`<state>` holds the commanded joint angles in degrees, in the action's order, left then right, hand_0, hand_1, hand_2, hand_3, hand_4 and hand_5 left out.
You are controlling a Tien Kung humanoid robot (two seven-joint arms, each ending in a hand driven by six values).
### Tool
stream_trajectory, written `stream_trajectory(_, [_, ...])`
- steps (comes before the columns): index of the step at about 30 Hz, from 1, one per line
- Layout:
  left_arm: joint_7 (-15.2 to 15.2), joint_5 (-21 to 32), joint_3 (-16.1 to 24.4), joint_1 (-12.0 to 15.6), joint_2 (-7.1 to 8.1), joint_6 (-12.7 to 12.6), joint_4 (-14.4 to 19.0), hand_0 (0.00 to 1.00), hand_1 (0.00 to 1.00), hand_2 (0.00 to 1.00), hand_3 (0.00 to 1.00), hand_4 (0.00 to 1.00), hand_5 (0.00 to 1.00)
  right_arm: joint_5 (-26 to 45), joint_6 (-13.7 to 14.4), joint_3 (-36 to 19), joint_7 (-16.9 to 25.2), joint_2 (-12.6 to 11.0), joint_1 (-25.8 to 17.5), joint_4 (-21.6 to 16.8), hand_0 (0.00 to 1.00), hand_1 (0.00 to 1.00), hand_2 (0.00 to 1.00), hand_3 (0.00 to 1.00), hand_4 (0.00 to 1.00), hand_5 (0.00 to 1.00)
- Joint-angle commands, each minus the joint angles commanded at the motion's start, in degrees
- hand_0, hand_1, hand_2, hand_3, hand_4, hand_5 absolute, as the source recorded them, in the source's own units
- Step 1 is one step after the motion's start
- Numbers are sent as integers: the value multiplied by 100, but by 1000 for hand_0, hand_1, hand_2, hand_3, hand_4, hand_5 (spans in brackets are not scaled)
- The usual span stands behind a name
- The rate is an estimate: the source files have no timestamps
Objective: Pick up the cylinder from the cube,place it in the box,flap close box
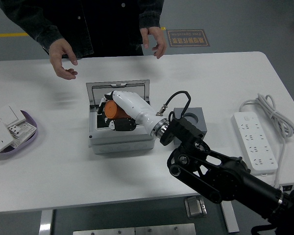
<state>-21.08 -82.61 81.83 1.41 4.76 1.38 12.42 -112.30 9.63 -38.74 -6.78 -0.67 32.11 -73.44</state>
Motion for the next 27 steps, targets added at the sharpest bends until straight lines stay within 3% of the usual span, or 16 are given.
stream_trajectory(1, [0, -2, 2, -1, 2, 1, 0, 600, 585, 558, 594, 659, 206, -187, -21, 17, -131, -2, 17, 19, 289, 503, 533, 445, 139, 2])
stream_trajectory(7, [5, -15, 7, -2, 6, 7, -3, 600, 585, 558, 594, 660, 208, -1026, -183, 55, -629, 0, 61, 105, 277, 512, 542, 442, 128, 2])
stream_trajectory(18, [10, -39, 13, -11, 6, 20, -9, 600, 585, 558, 595, 661, 208, -1054, -366, 106, -548, -36, 78, 248, 297, 527, 550, 453, 123, 2])
stream_trajectory(19, [10, -44, 20, -13, 7, 21, -9, 600, 585, 558, 595, 661, 209, -1020, -383, 96, -533, -48, 80, 266, 555, 591, 599, 564, 237, 2])
stream_trajectory(24, [15, -62, 35, -23, 11, 24, -10, 600, 585, 558, 595, 661, 209, -972, -434, 44, -446, -37, 64, 320, 555, 591, 599, 564, 237, 2])
stream_trajectory(25, [16, -65, 37, -24, 12, 24, -10, 600, 585, 558, 595, 661, 209, -976, -441, 43, -436, -28, 61, 324, 671, 672, 691, 671, 653, 230])
stream_trajectory(27, [21, -64, 34, -28, 14, 26, -12, 600, 585, 558, 595, 661, 209, -982, -457, 52, -415, -5, 55, 336, 671, 672, 691, 671, 653, 230])
